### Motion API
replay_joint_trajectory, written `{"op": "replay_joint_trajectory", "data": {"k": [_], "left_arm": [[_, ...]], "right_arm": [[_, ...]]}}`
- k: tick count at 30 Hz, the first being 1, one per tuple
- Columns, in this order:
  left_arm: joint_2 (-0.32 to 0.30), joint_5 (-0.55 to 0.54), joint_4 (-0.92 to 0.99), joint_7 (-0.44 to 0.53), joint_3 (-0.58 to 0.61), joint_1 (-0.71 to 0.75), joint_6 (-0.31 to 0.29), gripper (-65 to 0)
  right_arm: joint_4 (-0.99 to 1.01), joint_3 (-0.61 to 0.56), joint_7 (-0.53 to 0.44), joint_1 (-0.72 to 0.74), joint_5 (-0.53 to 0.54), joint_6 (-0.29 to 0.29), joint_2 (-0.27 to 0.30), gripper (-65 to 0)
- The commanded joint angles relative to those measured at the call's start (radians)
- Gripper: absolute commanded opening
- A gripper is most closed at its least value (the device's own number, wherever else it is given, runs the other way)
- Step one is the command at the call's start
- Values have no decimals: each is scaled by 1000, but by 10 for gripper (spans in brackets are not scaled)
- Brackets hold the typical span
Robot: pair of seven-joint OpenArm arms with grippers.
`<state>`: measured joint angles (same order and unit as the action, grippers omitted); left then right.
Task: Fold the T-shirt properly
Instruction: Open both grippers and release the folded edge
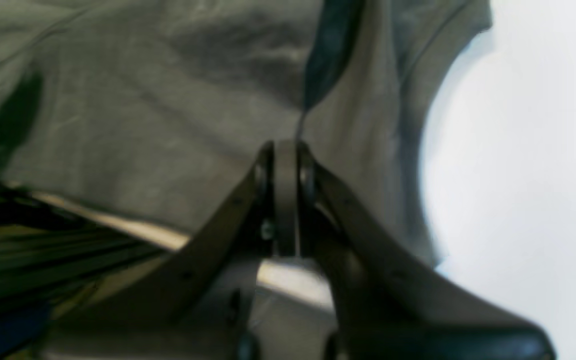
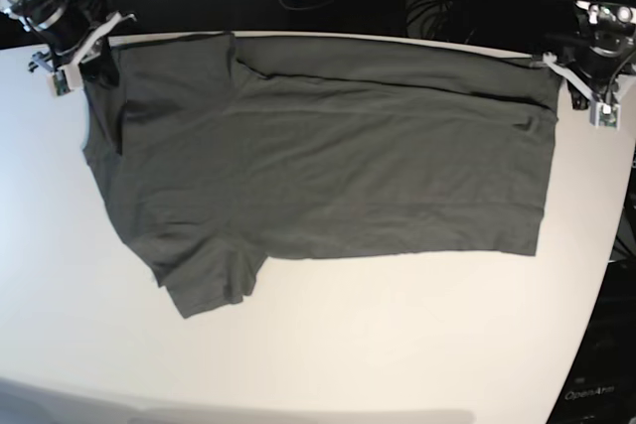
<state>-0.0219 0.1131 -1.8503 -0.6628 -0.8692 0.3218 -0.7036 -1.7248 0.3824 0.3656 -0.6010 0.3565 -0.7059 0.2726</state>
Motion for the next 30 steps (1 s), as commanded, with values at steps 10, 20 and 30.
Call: {"op": "replay_joint_trajectory", "data": {"k": [10, 20, 30], "left_arm": [[-45, -8, -15, -91, 2, -100, 5, -623], [-94, 0, 41, -93, 44, -227, 5, -576], [-125, 130, 171, -84, 150, -350, 5, -268]], "right_arm": [[-119, 10, 249, 194, 19, 8, 101, -643], [-68, -32, 524, 520, 19, 8, 144, -640], [45, -104, 545, 636, 19, 8, 138, -641]]}}
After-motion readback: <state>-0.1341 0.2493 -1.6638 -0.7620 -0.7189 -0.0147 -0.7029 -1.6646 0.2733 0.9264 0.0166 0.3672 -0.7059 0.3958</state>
